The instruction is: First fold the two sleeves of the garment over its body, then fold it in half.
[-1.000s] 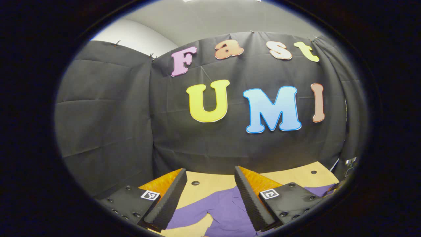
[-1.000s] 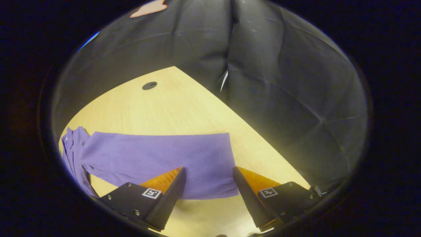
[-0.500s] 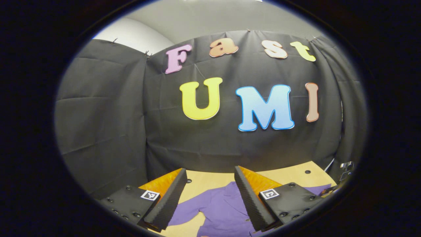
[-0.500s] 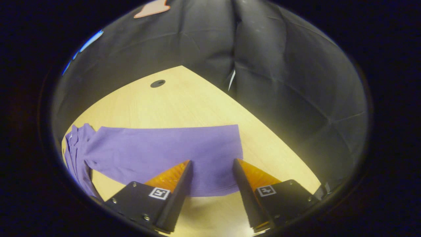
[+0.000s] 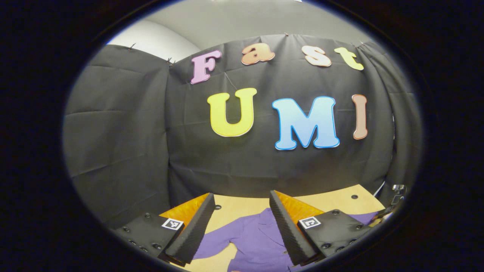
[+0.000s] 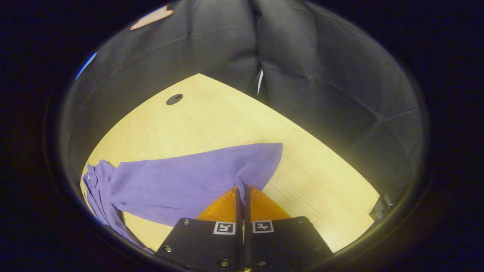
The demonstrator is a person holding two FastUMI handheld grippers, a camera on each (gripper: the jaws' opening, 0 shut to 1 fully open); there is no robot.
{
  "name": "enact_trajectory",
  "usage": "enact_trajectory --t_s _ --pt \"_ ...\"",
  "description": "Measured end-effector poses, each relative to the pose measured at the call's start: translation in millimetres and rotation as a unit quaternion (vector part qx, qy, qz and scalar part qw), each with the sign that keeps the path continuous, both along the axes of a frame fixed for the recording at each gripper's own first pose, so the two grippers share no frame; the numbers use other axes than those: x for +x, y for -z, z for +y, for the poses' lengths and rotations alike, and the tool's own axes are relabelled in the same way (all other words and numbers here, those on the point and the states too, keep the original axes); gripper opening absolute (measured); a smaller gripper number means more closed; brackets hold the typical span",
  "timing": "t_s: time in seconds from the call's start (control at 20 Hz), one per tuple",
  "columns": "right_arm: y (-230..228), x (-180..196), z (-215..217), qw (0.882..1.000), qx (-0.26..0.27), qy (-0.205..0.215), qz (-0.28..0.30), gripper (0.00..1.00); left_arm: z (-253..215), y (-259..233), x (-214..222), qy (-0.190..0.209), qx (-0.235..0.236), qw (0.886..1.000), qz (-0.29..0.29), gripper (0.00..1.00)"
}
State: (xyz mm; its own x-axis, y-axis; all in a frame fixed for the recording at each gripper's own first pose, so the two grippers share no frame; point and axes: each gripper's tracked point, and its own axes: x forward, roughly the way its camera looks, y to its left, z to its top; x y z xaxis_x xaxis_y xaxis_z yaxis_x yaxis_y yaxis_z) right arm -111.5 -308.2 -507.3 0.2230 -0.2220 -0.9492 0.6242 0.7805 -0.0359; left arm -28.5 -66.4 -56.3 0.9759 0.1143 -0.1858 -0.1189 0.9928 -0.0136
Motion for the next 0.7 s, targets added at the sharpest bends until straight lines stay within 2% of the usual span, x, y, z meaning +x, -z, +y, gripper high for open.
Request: enact_trajectory --t_s 0.15,0.2,0.5,0.6,0.65,0.7 --pt "-15 16 6 0.998 0.038 0.025 -0.035 0.02 6 -1 -1 -0.002 0.002 1.0 -0.003 0.94" --pt "-24 22 13 0.998 0.043 0.024 -0.05 0.02 8 -1 -3 -0.002 0.002 1.0 -0.003 0.96" --pt "-58 79 103 0.988 0.093 -0.029 -0.117 0.02 23 -1 -13 -0.002 -0.001 1.0 -0.005 0.93" --pt "-69 95 140 0.983 0.116 -0.043 -0.133 0.02 32 -1 -19 -0.005 0.001 1.0 -0.006 0.93" --pt "-74 102 158 0.981 0.128 -0.049 -0.14 0.02 38 -2 -21 -0.008 0.003 1.0 -0.007 0.96" --pt "-80 106 178 0.978 0.14 -0.055 -0.147 0.02 44 -1 -24 -0.011 0.005 1.0 -0.007 0.93"
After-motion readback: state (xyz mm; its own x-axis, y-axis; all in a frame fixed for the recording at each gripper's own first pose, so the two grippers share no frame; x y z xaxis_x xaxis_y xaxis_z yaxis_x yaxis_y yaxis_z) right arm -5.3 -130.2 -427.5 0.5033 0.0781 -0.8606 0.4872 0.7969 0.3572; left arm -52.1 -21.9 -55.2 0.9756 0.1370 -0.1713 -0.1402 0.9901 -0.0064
